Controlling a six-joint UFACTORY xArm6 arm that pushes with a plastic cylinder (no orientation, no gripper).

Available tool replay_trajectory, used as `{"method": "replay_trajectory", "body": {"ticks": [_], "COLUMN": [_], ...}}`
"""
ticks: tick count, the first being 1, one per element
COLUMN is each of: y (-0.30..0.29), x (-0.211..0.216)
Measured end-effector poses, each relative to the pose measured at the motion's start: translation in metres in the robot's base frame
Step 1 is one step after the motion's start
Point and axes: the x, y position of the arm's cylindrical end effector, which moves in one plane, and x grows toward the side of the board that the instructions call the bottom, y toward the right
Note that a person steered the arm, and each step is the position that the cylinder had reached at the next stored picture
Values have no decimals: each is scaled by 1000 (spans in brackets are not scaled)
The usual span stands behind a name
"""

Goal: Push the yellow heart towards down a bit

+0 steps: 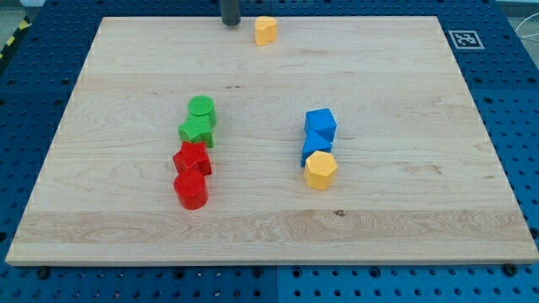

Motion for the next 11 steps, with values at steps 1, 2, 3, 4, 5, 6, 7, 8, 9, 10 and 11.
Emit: {"method": "replay_trajectory", "body": {"ticks": [1,2,3,4,5,6,7,8,9,10,11], "y": [18,34,42,42,42,42,43,43,37,38,45], "x": [0,0,0,4,6,8,20,22,25,36,43]}}
